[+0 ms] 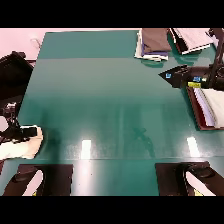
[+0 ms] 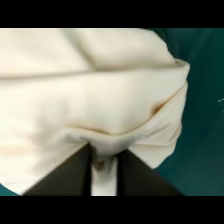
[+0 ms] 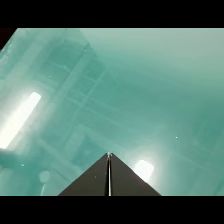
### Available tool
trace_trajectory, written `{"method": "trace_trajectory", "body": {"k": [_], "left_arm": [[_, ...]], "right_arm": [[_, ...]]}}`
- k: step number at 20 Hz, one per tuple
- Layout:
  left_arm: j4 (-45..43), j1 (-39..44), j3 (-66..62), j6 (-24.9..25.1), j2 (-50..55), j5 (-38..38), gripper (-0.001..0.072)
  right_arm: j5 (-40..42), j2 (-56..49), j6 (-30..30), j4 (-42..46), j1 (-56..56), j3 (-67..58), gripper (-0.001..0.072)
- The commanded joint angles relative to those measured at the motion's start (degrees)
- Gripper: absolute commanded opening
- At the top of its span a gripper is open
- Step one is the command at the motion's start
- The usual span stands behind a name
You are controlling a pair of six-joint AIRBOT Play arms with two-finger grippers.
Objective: Fold the shirts.
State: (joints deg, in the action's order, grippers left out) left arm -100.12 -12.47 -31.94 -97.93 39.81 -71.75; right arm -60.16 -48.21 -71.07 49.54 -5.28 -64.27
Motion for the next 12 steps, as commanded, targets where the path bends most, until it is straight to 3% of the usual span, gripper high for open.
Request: {"method": "trace_trajectory", "body": {"k": [1, 3, 7, 12], "left_arm": [[0.4, -0.1, -3.1, -1.7, -0.1, -1.7, 0.0025], [3.8, -0.1, -11.7, 0.1, -0.1, -2.4, 0.0024], [19.1, 2.7, -35.3, 5.2, 0.0, -2.6, 0.0023], [21.1, 21.0, -56.1, 5.4, 5.3, -1.1, 0.0022]], "right_arm": [[0.2, 0.0, 0.0, -0.1, 0.0, 0.0, 0.0023], [0.8, 0.4, -0.1, -0.3, 0.0, -0.5, 0.0022], [2.3, 0.2, -0.1, -0.4, 0.0, -8.0, 0.0022], [1.5, -3.1, -0.1, 0.0, 1.7, -19.6, 0.0022]]}}
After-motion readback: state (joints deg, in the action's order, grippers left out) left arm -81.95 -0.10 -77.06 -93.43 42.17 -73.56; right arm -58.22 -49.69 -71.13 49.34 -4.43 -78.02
